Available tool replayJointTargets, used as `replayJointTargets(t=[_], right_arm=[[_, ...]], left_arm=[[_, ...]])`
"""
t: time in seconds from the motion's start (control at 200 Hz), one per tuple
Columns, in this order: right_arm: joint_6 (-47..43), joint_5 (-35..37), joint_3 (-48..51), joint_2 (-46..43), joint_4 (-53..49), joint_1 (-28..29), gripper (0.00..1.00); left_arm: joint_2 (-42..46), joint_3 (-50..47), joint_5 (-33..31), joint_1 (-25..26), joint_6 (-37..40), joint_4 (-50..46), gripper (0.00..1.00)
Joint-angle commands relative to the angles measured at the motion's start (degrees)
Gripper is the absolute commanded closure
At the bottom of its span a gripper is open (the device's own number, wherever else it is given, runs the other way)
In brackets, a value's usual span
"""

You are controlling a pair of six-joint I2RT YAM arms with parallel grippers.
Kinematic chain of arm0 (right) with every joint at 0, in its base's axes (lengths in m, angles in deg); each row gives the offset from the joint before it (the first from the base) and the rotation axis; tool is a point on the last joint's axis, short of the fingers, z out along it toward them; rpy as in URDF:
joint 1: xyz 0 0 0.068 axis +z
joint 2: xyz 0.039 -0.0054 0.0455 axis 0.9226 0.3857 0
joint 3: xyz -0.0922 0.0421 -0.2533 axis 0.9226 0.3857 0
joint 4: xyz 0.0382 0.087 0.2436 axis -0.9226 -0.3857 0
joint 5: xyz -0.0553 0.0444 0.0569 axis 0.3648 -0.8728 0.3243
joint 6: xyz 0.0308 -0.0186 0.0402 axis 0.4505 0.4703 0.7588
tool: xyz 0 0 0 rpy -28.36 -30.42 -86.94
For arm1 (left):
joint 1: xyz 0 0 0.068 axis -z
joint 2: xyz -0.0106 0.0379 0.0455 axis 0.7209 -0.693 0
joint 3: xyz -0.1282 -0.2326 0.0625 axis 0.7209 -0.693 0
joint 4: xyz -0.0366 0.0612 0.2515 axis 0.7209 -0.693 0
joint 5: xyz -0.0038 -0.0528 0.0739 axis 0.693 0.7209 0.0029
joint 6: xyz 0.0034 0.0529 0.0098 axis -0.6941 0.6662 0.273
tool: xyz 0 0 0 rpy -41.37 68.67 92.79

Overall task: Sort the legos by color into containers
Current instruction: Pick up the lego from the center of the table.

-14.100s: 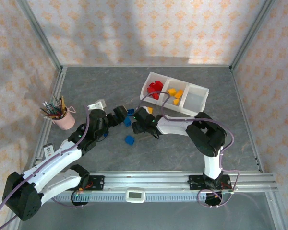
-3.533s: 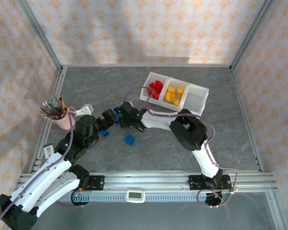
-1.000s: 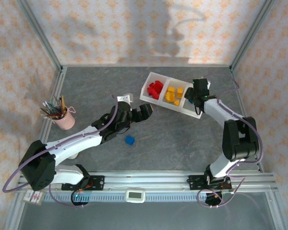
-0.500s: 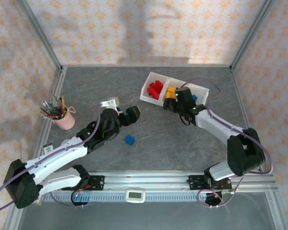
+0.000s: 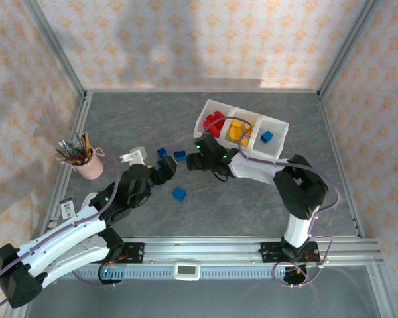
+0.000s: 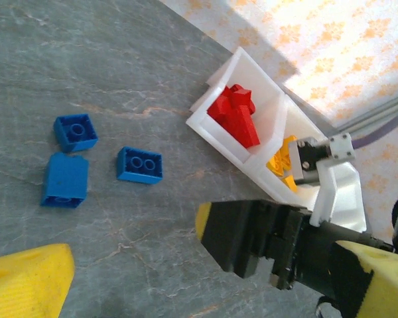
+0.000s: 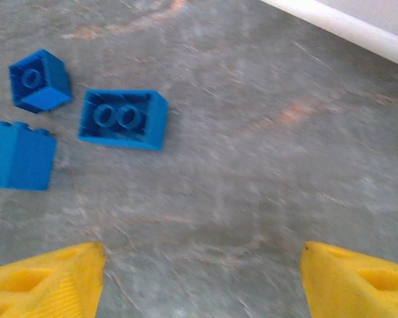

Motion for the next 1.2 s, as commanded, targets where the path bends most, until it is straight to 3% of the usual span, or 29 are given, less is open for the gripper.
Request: replayJointTargets(t=[0.0, 0.33, 0.706, 0.881, 1.191], right_arm=[[0.1, 3.0, -5.4, 4.2, 0.3, 1.2, 0.22], [-0.7, 7.4, -21.3, 17.9, -6.5, 3.3, 0.17], [-2.4, 10.0, -31.9, 27.1, -11.7, 3.4, 0.18], [-3.1, 10.3, -33.0, 28.5, -13.0, 3.4, 0.26], [-3.6, 9.4, -30.9, 25.7, -12.7, 3.5, 0.5]], left_arm=[[1.8, -0.4, -3.5, -0.6, -1.3, -3.7, 0.01], [5.3, -1.3, -6.2, -1.0, -2.2, -6.0, 0.01], [7.0, -2.0, -6.7, -1.6, -1.8, -6.1, 0.01], [7.0, -2.1, -6.4, -1.8, -1.7, -6.0, 0.01], [6.1, -2.0, -5.0, -2.1, -1.5, -4.6, 0.01]])
